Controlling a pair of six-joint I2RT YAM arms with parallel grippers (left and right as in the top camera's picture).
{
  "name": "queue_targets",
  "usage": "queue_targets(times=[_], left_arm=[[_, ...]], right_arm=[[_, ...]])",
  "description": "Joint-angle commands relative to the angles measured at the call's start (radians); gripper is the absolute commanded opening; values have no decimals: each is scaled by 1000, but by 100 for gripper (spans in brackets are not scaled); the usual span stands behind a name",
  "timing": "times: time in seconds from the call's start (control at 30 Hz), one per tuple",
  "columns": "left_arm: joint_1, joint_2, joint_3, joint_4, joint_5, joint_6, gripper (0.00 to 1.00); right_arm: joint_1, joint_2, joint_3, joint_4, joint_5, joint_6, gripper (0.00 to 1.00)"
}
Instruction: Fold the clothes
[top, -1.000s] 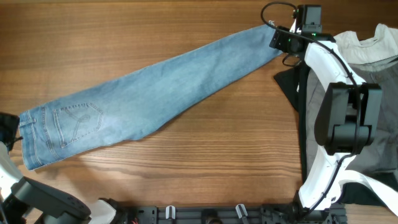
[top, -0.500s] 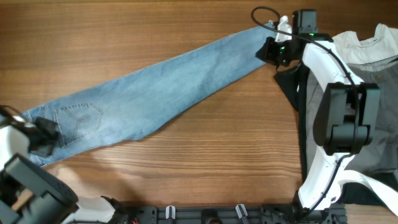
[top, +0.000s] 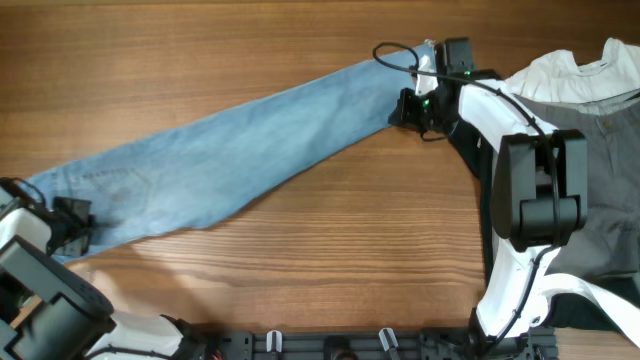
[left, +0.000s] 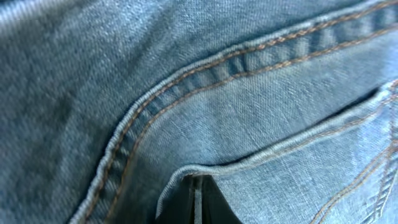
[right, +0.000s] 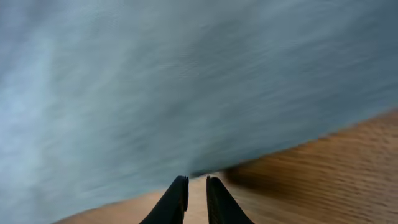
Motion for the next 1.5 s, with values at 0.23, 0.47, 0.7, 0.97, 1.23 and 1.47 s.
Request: queue_targets(times=[0.23, 0.47, 0.7, 0.97, 1.23, 1.47], left_arm=[[23, 47, 269, -125, 261, 172, 18], [-35, -43, 313, -295, 443, 238, 20], [-314, -60, 292, -468, 338, 352, 17], [-591, -51, 159, -384, 115, 109, 20], [-641, -47, -16, -231, 63, 3, 19], [-640, -47, -62, -240, -94, 2, 23]], right_arm=[[-6, -65, -35, 14, -27, -32, 24], [34, -236, -35, -5, -99, -73, 26], [96, -254, -40, 52, -100, -33, 6], [240, -87, -41, 143, -124, -34, 4], [341, 66, -41, 314, -227, 42, 4], [240, 108, -41, 279, -26, 332, 4]])
